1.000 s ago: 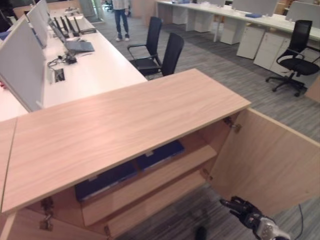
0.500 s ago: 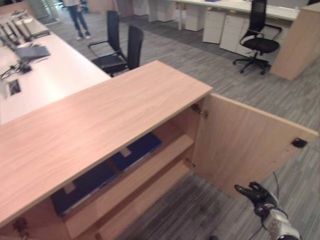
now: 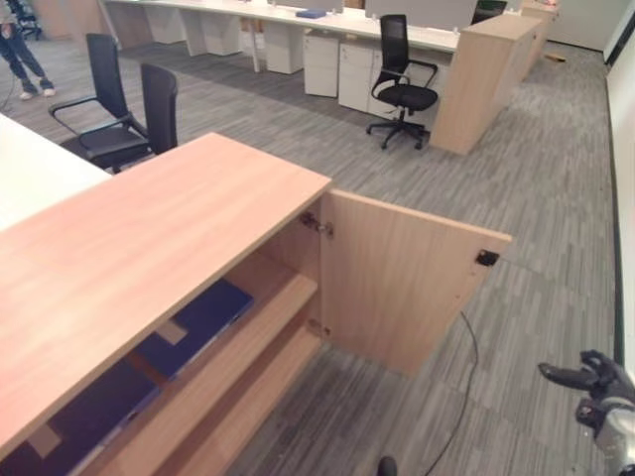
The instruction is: Put the empty folder in the office cabinet
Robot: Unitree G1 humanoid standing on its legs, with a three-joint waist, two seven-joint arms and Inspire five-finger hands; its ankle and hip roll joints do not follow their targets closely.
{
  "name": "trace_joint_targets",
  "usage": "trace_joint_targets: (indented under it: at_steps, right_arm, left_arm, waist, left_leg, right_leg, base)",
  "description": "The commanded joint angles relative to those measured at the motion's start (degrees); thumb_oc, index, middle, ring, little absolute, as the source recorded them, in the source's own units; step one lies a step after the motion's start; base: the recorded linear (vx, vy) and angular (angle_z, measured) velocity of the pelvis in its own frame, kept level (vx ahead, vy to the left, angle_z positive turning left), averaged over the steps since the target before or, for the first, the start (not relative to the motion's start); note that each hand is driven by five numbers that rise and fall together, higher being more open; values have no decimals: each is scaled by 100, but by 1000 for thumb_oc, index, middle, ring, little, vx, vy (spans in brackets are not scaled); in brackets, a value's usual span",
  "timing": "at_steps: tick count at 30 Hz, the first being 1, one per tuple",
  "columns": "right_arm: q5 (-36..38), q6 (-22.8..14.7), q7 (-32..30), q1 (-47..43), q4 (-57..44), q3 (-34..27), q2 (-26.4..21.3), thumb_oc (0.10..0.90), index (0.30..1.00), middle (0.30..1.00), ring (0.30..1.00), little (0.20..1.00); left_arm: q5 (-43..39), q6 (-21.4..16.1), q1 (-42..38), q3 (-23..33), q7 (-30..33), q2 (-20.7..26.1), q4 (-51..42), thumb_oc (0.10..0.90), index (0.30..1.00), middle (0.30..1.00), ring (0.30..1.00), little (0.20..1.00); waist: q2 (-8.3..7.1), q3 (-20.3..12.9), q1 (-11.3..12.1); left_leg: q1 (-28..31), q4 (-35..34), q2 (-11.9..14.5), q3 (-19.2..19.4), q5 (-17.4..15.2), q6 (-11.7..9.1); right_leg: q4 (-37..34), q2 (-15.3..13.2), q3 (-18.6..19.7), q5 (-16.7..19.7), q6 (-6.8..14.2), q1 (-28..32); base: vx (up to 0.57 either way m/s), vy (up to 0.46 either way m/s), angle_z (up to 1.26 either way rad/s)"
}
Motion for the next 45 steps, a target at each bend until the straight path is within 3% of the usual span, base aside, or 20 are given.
trace_joint_targets:
  at_steps: [1,4,7,17,29,37,45]
  right_arm:
    - [-303,-619,-81,-873,-244,-268,-680,800,900,900,900,900]
    - [-214,-766,370,-1061,-700,-1,-1079,800,900,900,900,900]
    - [-41,-800,575,-1246,-895,227,-1126,800,900,900,900,900]
    - [579,-728,921,-2137,-773,1116,-959,800,900,900,900,900]
    - [788,-538,1248,-3304,-212,2142,-974,800,900,900,900,900]
    - [1206,-551,1190,-3914,273,2157,-1027,800,900,900,900,900]
    - [1269,-528,1358,-4216,-30,2519,-631,800,900,900,900,900]
  left_arm:
    - [210,-136,-19,78,-15,246,343,800,900,900,900,900]
    - [517,-111,89,148,54,385,630,800,900,900,900,900]
    - [576,-90,134,218,76,479,720,800,900,900,900,900]
    - [651,-66,150,122,120,650,790,800,900,900,900,900]
    - [689,-66,206,-126,-34,737,811,800,900,900,900,900]
    - [647,-80,240,-232,-53,774,837,800,900,900,900,900]
    - [563,-60,179,-312,-56,716,810,800,900,900,900,900]
  waist:
    - [-122,-87,97]
    - [-154,-146,115]
    - [-165,-187,151]
    - [-211,-242,336]
    - [-177,-203,558]
    - [-123,-187,630]
    - [-31,-183,660]
  left_leg:
    - [37,-29,-60,-567,-437,-28]
    - [68,-39,-13,-510,-417,-93]
    - [60,-42,-11,-485,-416,-114]
    - [62,-40,-18,-522,-404,-145]
    - [33,-33,-28,-675,-363,-187]
    - [-21,-33,-33,-747,-322,-215]
    - [-4,-39,-46,-774,-298,-220]
  right_leg:
    - [101,16,-157,-506,473,129]
    - [12,92,-154,-501,463,158]
    - [-5,119,-142,-504,467,140]
    - [-5,129,-193,-500,432,179]
    - [-5,117,-347,-558,384,273]
    - [-5,102,-409,-588,362,291]
    - [-5,105,-440,-621,322,328]
  base:
    - [10,-15,-5]
    - [38,-64,-5]
    - [4,-11,-2]
    - [9,-22,1]
    - [19,-36,6]
    - [22,-33,6]
    - [5,-6,6]
